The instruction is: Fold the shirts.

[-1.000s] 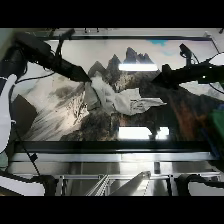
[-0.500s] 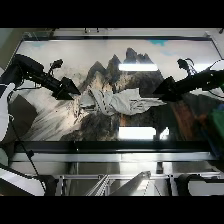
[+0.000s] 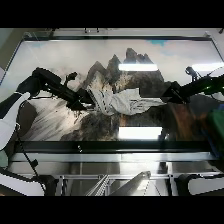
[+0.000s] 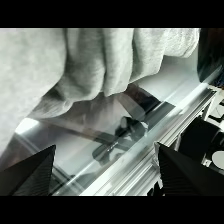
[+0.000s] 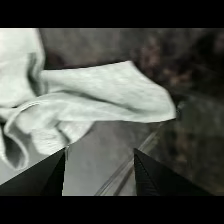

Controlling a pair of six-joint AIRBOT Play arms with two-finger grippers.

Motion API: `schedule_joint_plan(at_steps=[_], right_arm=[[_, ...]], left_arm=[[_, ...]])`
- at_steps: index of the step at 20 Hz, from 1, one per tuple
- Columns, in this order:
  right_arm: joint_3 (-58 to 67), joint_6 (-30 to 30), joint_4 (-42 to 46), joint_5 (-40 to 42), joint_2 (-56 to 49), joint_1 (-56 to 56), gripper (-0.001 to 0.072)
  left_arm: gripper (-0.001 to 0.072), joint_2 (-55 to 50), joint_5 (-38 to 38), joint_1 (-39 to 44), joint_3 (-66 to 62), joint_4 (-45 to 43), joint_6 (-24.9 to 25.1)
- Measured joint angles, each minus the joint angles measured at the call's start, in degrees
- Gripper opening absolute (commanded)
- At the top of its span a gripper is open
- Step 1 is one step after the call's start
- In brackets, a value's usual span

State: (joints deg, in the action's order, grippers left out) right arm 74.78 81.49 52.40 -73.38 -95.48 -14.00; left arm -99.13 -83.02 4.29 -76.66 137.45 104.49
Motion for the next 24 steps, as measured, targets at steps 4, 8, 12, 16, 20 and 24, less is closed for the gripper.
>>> schedule_joint_plan(at_steps=[4,8,12,16,20,24], right_arm=[[0.00,2.80,1.27,0.81,-4.04,-1.53,0.0465],[0.02,2.86,-6.08,0.87,-8.31,-2.29,0.0464],[0.00,0.24,-15.80,2.36,-11.45,-2.34,0.0078],[0.00,-4.66,-23.76,1.31,-12.59,-2.34,0.0016],[0.00,-9.01,-31.45,-1.55,-12.68,-2.32,0.0016],[0.00,-10.54,-34.36,-3.34,-11.34,-2.32,0.0015]], left_arm=[[0.0712,0.11,1.33,2.36,0.52,0.39,-0.63],[0.0712,0.11,1.90,3.02,0.63,0.57,-1.68],[0.0711,0.11,3.87,3.41,0.66,1.16,-2.10],[0.0710,0.11,9.35,4.57,0.68,2.62,-2.51],[0.0354,0.11,15.47,7.28,0.68,3.43,-2.56],[0.0014,0.11,20.65,9.38,0.44,3.61,-2.51]])
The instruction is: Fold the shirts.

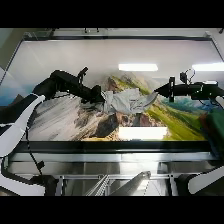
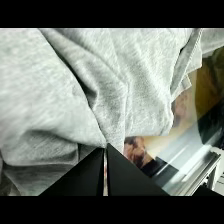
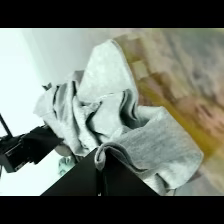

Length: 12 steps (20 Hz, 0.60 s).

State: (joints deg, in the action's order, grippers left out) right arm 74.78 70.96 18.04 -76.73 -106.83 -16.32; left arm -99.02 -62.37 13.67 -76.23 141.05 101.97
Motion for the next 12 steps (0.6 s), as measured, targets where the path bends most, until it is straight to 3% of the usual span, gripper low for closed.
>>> schedule_joint_plan(at_steps=[3,6,9,12], right_arm=[[0.00,-1.42,-1.03,-2.58,3.50,-0.07,0.0015],[-0.02,-5.73,-4.46,-4.90,12.00,-1.20,0.0015],[-0.02,-13.33,-9.07,-5.27,26.23,-3.30,0.0016],[0.00,-21.27,-11.06,-1.77,42.95,-5.09,0.0015]], left_arm=[[0.0016,1.25,-1.18,-0.28,-2.89,0.02,0.33],[0.0017,5.88,-9.09,-2.10,-8.90,4.31,4.55],[0.0018,14.12,-19.85,-4.74,-17.66,9.88,8.41],[0.0019,24.04,-25.77,-7.06,-25.31,12.72,9.60]])
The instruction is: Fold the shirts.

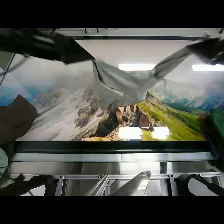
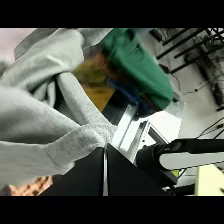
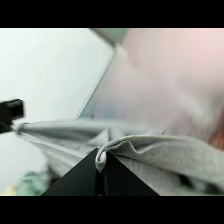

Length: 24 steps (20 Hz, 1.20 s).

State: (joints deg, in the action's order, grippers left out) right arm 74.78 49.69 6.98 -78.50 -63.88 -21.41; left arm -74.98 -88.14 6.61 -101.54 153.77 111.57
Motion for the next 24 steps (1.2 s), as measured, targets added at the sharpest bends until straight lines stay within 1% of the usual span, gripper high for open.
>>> schedule_joint_plan(at_steps=[3,4,6,9,11,14,15,16,17,18,20,22,24], right_arm=[[0.02,-5.92,3.06,10.03,14.32,-0.85,0.0014],[0.02,-7.15,4.79,13.33,17.14,-0.96,0.0014],[0.04,-8.31,7.43,17.70,18.40,-0.87,0.0015],[-0.02,-8.87,9.49,19.87,11.45,2.23,0.0015],[-0.13,-9.05,10.54,21.62,2.40,5.73,0.0015],[-0.13,-8.92,10.64,25.70,-12.00,9.46,0.0017],[-0.15,-7.85,10.58,26.82,-16.28,10.05,0.0049],[-0.15,-6.67,10.34,27.71,-20.15,10.32,0.0272],[-0.15,-5.31,10.01,28.04,-23.12,10.29,0.0415],[-0.15,-3.98,9.94,27.80,-25.53,9.88,0.0441],[-0.15,-2.01,9.75,25.31,-28.04,8.17,0.0439],[-0.13,0.15,9.60,20.65,-28.98,5.57,0.0438],[-0.11,2.71,10.73,15.04,-29.29,3.23,0.0437]], left_arm=[[0.0019,7.82,-1.38,-3.06,-4.46,0.61,0.39],[0.0019,9.88,-1.14,-4.72,-4.76,-0.15,0.44],[0.0019,12.37,-0.24,-9.07,-2.71,-1.81,0.57],[0.0020,11.96,1.29,-15.96,4.94,-3.19,0.68],[0.0020,8.90,3.76,-19.26,11.43,-3.65,2.10],[0.0022,0.46,10.64,-21.16,19.41,-3.91,5.29],[0.0263,-2.93,13.00,-21.05,20.92,-3.91,6.08],[0.0698,-6.69,14.80,-20.72,21.68,-3.89,6.62],[0.0714,-10.21,15.67,-20.33,21.64,-3.78,7.04],[0.0714,-13.84,15.61,-19.89,20.85,-3.69,6.97],[0.0713,-19.74,12.61,-19.32,17.99,-3.67,5.70],[0.0711,-24.02,7.69,-19.26,14.75,-3.69,3.67],[0.0711,-26.14,2.16,-19.04,13.55,-3.72,1.14]])
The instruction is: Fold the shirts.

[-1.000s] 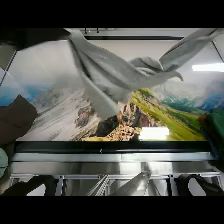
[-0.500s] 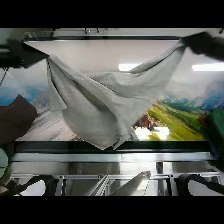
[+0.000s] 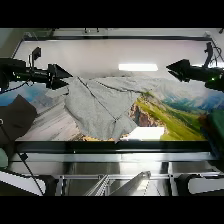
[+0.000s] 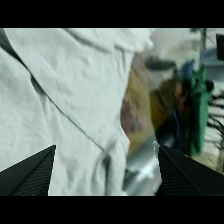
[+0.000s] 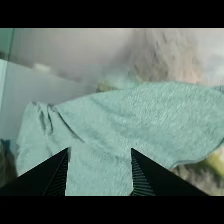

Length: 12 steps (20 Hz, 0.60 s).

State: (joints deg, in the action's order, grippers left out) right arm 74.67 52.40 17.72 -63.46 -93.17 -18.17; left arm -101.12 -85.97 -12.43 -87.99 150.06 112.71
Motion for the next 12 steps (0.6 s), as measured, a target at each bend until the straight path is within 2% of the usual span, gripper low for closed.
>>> schedule_joint_plan(at_steps=[3,6,11,12], right_arm=[[-0.24,4.33,5.75,-7.72,-0.24,0.26,0.0435],[-1.31,7.02,9.60,-11.85,-0.35,5.64,0.0435],[-2.12,9.94,11.93,-10.75,-0.42,17.84,0.0431],[-2.16,10.71,12.20,-10.19,-0.42,19.76,0.0363]], left_arm=[[0.0711,0.90,-4.20,1.46,4.87,-2.12,-2.29],[0.0712,5.55,-3.82,3.17,14.84,-7.06,-3.34],[0.0710,16.00,5.01,0.98,31.30,-11.82,-4.31],[0.0710,17.84,7.78,-0.37,33.83,-12.35,-4.33]])
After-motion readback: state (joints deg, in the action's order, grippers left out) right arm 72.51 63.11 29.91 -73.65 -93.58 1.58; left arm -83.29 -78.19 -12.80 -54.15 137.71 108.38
